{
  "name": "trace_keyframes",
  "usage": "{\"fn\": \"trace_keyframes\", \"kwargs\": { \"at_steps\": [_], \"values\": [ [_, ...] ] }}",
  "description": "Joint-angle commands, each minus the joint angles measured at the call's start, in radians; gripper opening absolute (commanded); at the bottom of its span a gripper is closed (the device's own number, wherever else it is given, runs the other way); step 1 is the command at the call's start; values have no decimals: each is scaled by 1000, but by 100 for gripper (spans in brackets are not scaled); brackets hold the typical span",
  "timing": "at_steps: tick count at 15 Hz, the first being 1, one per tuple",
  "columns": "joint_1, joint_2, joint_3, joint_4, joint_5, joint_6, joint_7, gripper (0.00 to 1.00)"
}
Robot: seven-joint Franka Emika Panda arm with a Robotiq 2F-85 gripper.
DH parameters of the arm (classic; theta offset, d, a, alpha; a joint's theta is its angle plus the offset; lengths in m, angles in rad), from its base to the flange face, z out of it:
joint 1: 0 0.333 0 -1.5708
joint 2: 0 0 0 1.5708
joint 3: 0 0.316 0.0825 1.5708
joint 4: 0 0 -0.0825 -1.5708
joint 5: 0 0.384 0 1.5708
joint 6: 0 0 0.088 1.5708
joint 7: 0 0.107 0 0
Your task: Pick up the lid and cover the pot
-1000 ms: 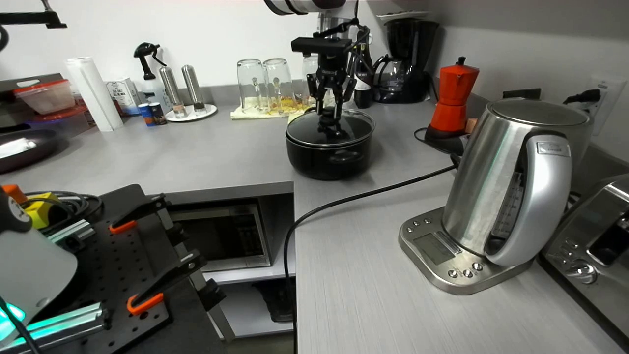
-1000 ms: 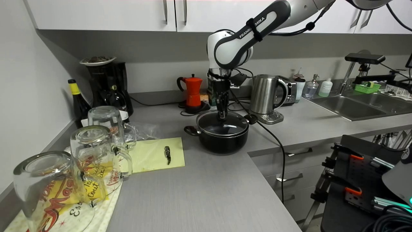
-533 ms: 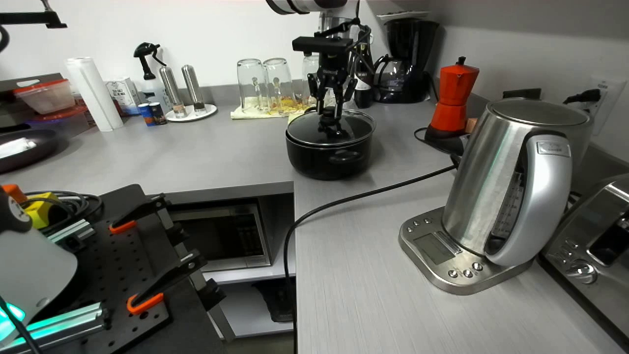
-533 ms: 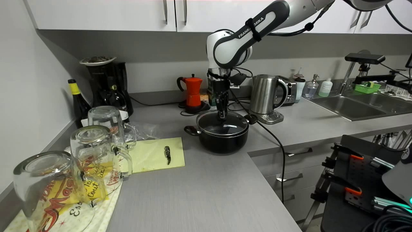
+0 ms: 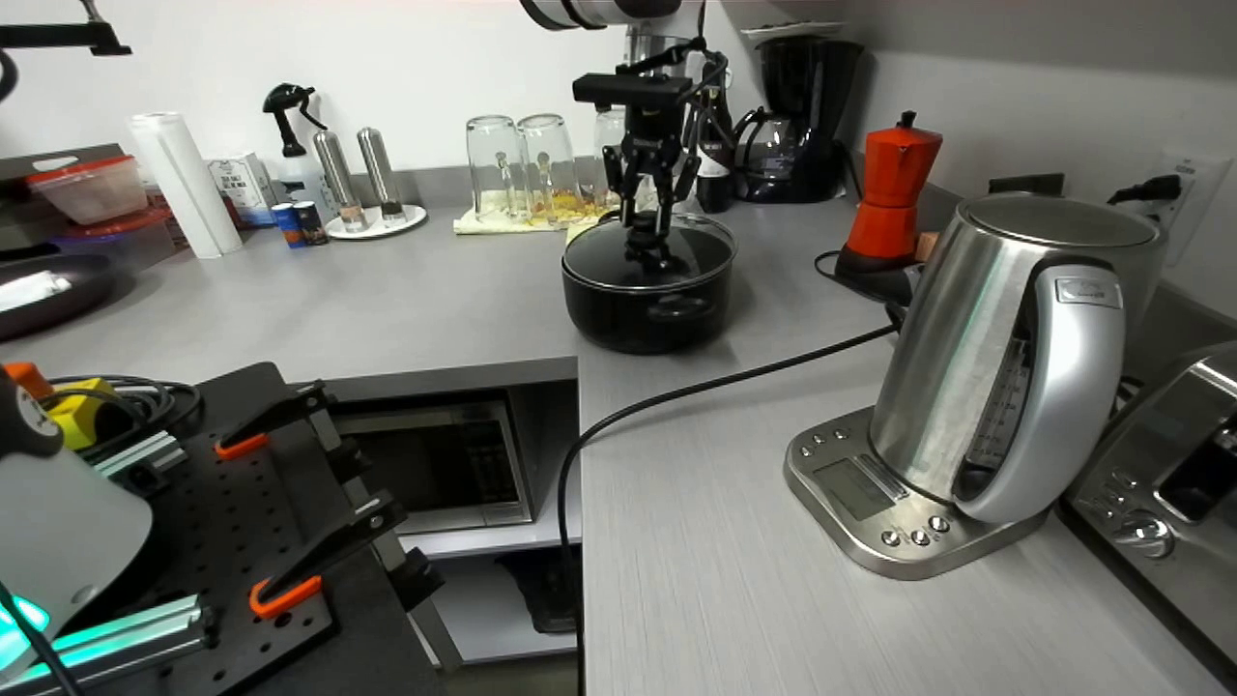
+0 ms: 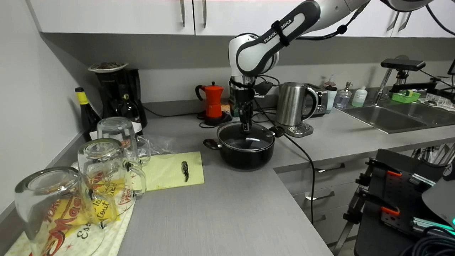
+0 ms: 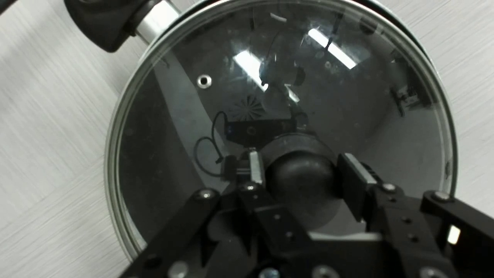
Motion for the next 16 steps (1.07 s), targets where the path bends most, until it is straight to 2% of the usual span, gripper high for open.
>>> {"fn": "trace_keyframes", "kwargs": {
  "at_steps": [1,8,16],
  "values": [
    [-4,-36,-1,-69,19,29,-26,25],
    [-10,-76,-4,-132,19,81,-27,25],
    [-4,-127,-15,-194,7,76,-15,25]
  ]
}}
